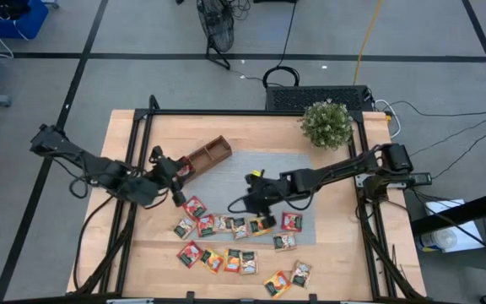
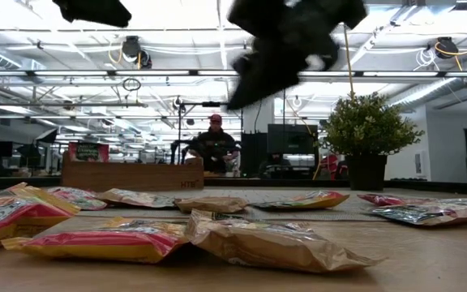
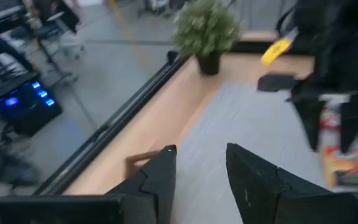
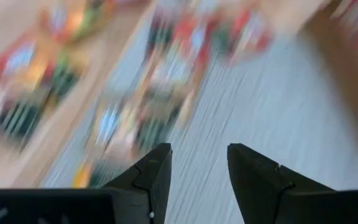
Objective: Pick & Place Tea
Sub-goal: Put the red tea bag into the left section of the wooden organizer
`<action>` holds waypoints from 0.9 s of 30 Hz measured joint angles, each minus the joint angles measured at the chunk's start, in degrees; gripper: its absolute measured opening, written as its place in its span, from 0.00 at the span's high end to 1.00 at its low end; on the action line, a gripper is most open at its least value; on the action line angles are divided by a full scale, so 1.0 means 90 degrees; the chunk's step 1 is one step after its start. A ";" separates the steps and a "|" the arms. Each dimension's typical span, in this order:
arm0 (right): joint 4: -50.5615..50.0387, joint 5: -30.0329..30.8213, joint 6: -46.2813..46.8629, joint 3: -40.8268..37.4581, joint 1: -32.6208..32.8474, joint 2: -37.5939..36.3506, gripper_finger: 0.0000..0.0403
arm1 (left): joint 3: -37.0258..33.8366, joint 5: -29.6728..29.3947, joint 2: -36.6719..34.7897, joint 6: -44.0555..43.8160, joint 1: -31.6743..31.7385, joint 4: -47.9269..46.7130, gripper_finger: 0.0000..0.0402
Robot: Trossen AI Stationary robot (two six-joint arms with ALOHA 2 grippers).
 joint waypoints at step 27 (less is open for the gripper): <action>-0.2408 -0.1795 0.4893 -0.1229 0.1004 -0.0398 0.72 | -0.2300 0.0861 -0.0988 0.1696 0.0095 0.3852 0.64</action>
